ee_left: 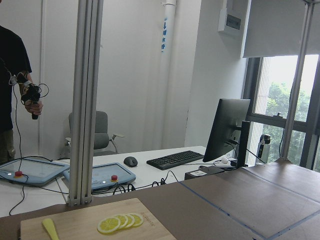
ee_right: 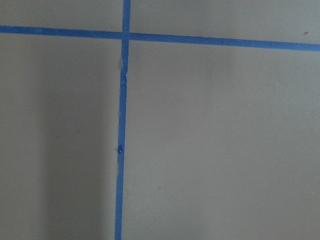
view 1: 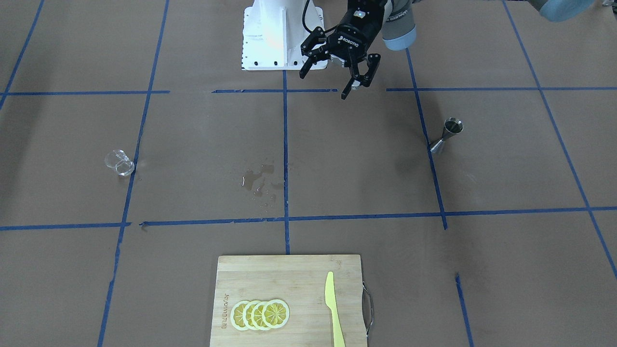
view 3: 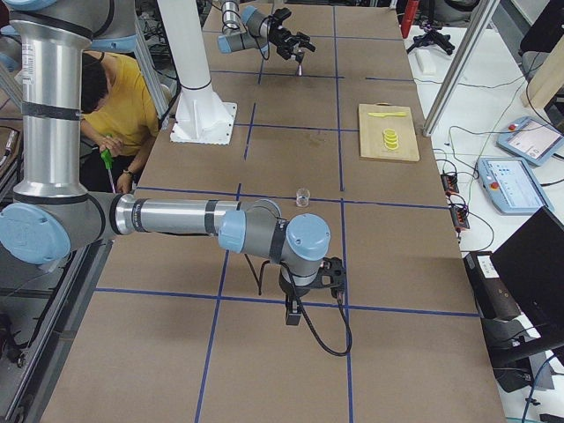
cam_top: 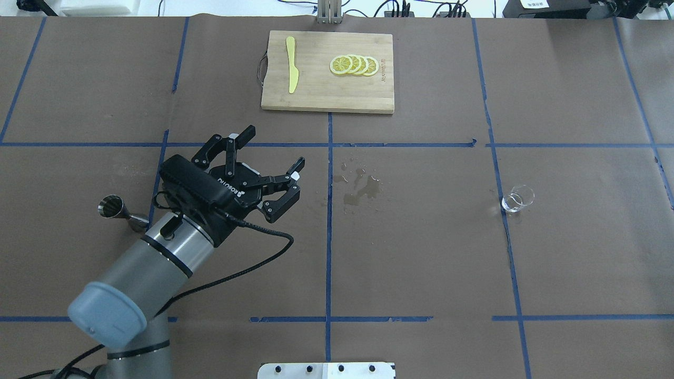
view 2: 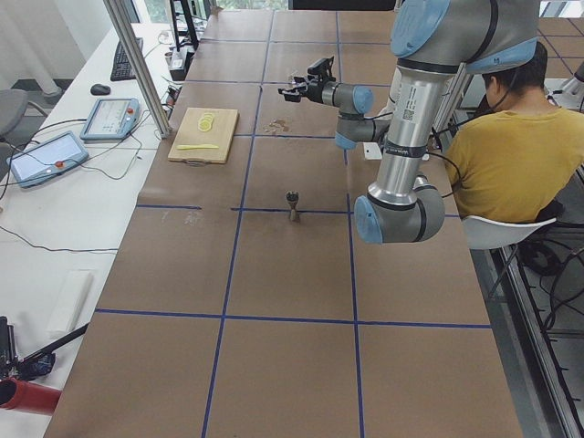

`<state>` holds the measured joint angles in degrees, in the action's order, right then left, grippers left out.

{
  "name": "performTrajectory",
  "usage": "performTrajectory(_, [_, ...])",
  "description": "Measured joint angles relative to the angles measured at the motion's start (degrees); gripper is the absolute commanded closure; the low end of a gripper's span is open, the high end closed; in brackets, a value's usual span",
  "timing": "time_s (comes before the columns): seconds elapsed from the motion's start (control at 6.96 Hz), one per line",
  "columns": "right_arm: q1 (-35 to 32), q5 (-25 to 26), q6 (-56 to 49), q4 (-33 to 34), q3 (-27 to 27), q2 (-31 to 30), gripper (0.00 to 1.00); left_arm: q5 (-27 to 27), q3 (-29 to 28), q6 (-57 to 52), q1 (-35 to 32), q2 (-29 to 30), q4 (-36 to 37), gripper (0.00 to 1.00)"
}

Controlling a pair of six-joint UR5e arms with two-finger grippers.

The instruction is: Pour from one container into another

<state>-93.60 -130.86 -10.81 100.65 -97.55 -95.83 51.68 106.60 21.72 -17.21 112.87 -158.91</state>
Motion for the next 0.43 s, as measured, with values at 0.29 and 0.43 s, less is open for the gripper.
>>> performTrajectory(0.29, [0.00,0.00,0.00,-0.90,0.27,-0.31,0.00,18.76,1.05,-1.35,-12.97,-0.28,9.94,0.01])
performTrajectory(0.43, [0.00,0.00,0.00,-1.28,0.56,-0.37,0.00,30.12,1.07,-3.89,-20.77,-0.83,14.71,0.01])
